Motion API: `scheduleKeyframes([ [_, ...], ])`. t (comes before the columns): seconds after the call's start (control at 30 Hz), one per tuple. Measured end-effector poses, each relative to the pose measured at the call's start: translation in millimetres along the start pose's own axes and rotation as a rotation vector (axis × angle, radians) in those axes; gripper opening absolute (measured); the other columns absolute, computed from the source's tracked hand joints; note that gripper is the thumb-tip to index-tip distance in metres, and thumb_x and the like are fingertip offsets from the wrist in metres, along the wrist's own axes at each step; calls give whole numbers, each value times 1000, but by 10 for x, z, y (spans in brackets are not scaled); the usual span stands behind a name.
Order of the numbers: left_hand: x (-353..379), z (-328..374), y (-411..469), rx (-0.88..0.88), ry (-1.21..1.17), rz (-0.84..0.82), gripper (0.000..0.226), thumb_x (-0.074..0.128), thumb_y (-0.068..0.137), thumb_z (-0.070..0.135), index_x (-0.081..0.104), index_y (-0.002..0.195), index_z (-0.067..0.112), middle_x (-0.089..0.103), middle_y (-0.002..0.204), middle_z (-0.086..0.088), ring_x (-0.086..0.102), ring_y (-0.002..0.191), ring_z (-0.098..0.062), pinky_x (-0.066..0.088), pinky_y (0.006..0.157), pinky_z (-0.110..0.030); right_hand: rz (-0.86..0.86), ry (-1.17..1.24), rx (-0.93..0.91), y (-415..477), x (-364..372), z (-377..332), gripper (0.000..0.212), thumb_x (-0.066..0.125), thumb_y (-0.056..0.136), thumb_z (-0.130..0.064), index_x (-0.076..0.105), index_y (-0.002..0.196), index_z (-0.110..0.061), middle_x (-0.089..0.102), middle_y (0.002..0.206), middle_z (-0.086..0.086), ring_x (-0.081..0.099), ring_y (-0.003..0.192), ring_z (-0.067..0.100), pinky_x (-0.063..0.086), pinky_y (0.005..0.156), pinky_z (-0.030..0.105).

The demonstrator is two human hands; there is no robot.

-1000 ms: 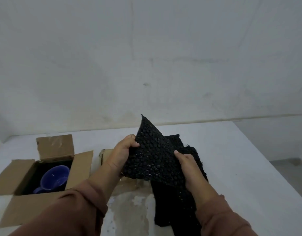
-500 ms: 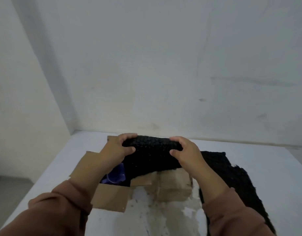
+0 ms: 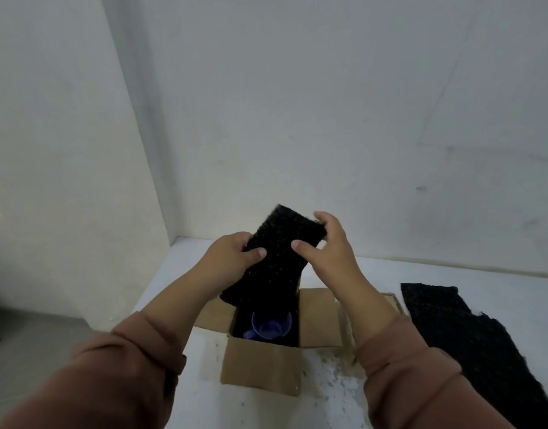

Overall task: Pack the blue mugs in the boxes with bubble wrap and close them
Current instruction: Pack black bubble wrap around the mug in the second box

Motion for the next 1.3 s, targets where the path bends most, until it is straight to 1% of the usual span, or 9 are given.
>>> scheduleKeyframes([
  [0.17,-93,-272,45,-153,-503,-118,25,57,94,24,62,117,16,69,116,-6,65,108,-25,52,88,-40,-348,511,475,-83,237,275,50,65,85,-24,49,130,-9,61,126,11,59,114,25,46,99,40],
  [0.3,-109,-430,26,-201,-553,-176,23,54,95,19,62,117,17,69,116,-6,64,107,-25,53,81,-37,-287,552,433,-113,339,287,21,60,85,-1,67,103,-9,69,110,15,65,100,29,52,91,41],
  [0.5,-147,-612,6,-228,-827,-260,27,38,87,8,64,91,9,64,90,-12,60,75,-21,52,58,-29,-254,425,424,-114,271,242,35,44,88,3,71,74,-13,71,87,10,68,76,26,58,62,32],
  [0.6,-115,-644,-16,-274,-759,-339,32,60,81,26,64,109,11,68,99,-14,63,87,-27,51,72,-36,-252,465,385,-130,251,250,40,35,87,4,72,76,-7,69,100,15,64,95,29,56,79,37],
  [0.73,-7,-635,49,-290,-616,-202,32,55,88,-3,56,120,1,62,123,-24,62,107,-35,50,93,-47,-279,430,348,-69,257,334,22,53,91,-25,67,107,-18,60,121,9,57,113,26,48,98,46],
  [0.83,28,-602,102,-273,-701,-119,37,54,88,-8,50,124,1,62,123,-22,62,109,-35,53,89,-45,-351,350,381,-12,275,378,44,67,83,-23,51,124,-26,57,124,7,59,110,25,55,82,42],
  [1.03,-33,-455,91,-204,-529,-255,18,59,91,15,58,108,16,67,107,-7,64,98,-23,57,71,-36,-259,-11,148,49,273,213,22,63,78,-3,62,88,-22,65,88,3,62,81,21,53,70,36],
  [1.13,-28,-424,99,-157,-287,-244,16,60,90,18,65,104,25,71,104,-8,67,95,-23,54,77,-37,-257,-144,52,56,316,150,42,63,79,-9,57,116,-28,61,103,-2,60,94,17,50,69,22],
  [1.3,46,-485,91,-229,-563,-206,25,54,93,6,56,117,11,66,114,-16,65,100,-30,56,77,-40,-251,362,316,-4,344,261,53,70,80,-6,49,127,-17,63,115,7,64,101,22,55,77,31],
])
Point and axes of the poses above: each hand's wrist, its own y-axis towards the middle knuckle, its own x-axis out of the palm, z = x × y, the point moved 1 cm from there along y, towards the middle knuckle
